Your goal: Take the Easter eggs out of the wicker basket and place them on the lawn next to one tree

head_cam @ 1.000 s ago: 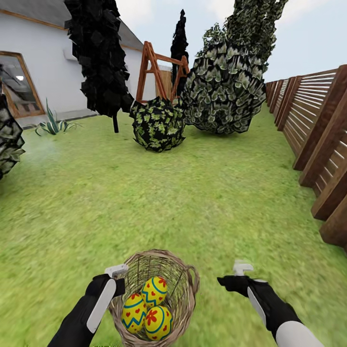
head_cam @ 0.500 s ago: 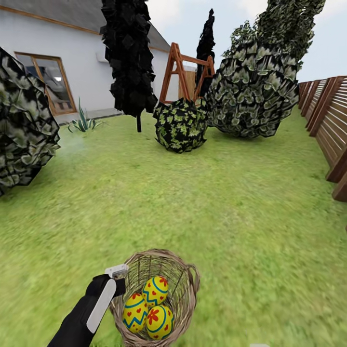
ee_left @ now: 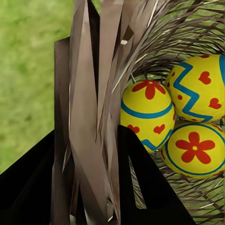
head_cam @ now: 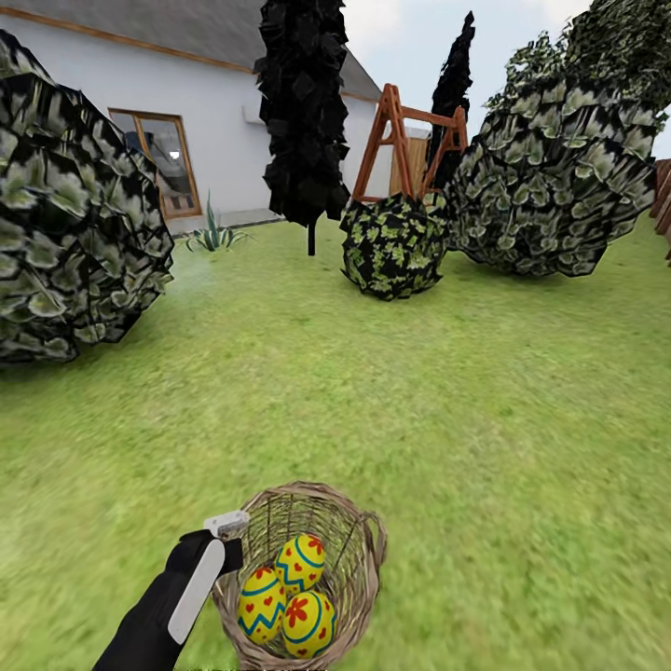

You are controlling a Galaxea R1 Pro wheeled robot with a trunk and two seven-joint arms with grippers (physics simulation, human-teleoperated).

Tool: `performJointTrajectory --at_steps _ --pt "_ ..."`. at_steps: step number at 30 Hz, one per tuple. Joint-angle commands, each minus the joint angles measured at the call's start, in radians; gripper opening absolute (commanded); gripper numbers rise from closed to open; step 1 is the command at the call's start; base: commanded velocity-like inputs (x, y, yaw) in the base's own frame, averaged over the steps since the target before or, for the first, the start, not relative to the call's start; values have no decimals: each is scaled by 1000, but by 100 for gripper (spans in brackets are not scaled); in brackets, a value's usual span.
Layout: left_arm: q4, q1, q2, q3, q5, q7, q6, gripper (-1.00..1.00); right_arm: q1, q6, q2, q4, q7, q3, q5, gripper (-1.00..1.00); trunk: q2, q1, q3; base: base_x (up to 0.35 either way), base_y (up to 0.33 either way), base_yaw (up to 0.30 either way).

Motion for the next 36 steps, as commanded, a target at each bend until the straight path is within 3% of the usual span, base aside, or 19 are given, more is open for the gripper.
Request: performJointTrajectory --at_steps 1,36 --pt "-1 0 0 0 2 0 -1 -100 1 0 0 0 1 0 0 100 7 -4 3 0 0 295" --pt "5 0 10 2 2 0 -3 -100 43 -5 3 0 -3 0 -3 100 252 -138 113 0 0 295"
